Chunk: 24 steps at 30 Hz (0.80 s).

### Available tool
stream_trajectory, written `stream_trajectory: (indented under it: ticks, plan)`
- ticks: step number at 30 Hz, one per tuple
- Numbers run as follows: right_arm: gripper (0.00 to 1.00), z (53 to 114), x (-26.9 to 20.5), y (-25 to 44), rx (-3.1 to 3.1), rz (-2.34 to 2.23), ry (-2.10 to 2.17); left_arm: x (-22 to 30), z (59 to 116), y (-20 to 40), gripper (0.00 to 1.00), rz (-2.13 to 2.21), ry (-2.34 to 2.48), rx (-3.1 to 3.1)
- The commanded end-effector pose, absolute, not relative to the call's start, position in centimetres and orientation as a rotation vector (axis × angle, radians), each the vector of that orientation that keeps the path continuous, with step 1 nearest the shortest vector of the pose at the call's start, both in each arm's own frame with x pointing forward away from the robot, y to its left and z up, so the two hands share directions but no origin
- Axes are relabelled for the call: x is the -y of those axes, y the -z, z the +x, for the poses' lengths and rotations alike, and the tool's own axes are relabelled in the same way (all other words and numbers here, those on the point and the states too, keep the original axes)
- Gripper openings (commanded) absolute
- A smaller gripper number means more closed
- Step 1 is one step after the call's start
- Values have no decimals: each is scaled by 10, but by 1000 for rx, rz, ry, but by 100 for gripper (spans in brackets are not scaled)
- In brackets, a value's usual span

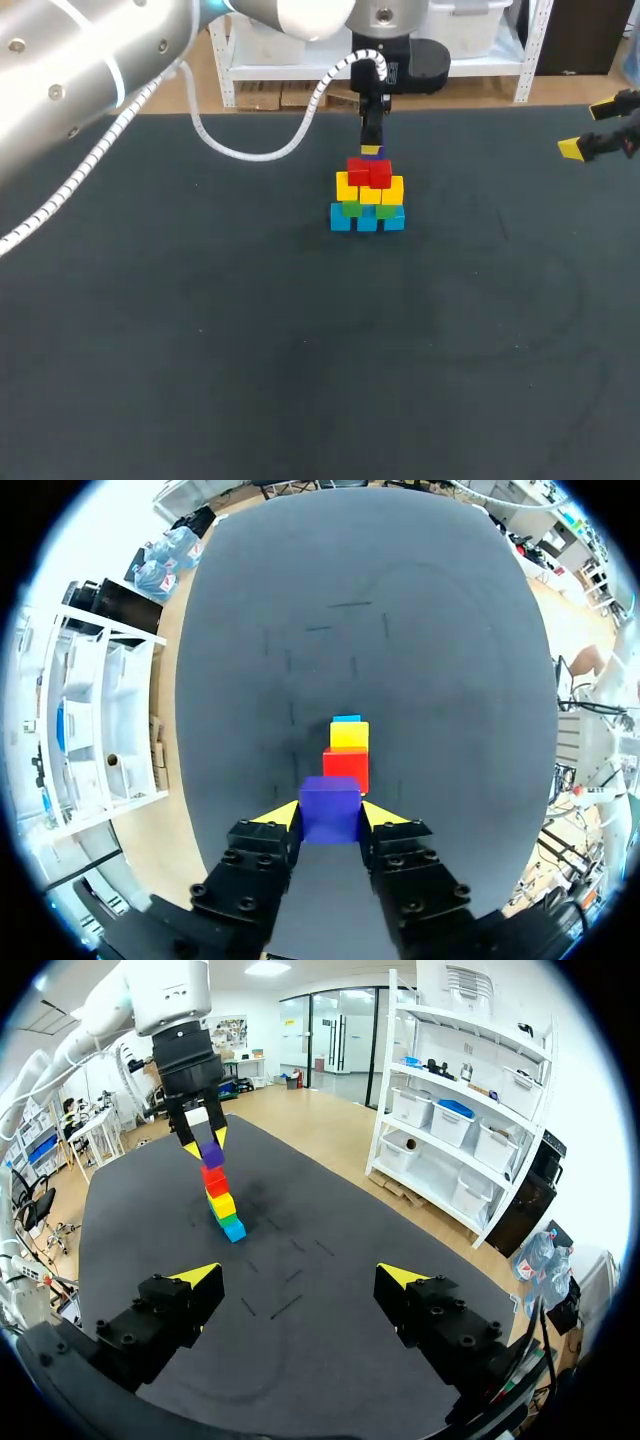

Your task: Place the blue cubes, place green cubes on the blue cubes, place the yellow cubes on the green cubes, then place the red cubes on the yellow cubes, and place purple cube on the red cubes.

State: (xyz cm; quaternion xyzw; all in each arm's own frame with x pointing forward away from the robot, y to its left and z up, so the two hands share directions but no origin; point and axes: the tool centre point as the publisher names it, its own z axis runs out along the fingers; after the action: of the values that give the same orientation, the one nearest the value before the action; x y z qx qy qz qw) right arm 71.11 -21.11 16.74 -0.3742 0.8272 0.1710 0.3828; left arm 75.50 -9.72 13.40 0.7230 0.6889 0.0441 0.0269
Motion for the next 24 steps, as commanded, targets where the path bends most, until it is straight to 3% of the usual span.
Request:
stream_trajectory:
  ticks: [1, 24]
  plan:
    - [100, 712, 211, -166, -2106, -956, -442, 98, 760, -132, 0, 2237, -105, -2148]
    - [100, 712, 211, -166, -2106, -956, -442, 95, 754, -124, 0, 2236, -54, -2178]
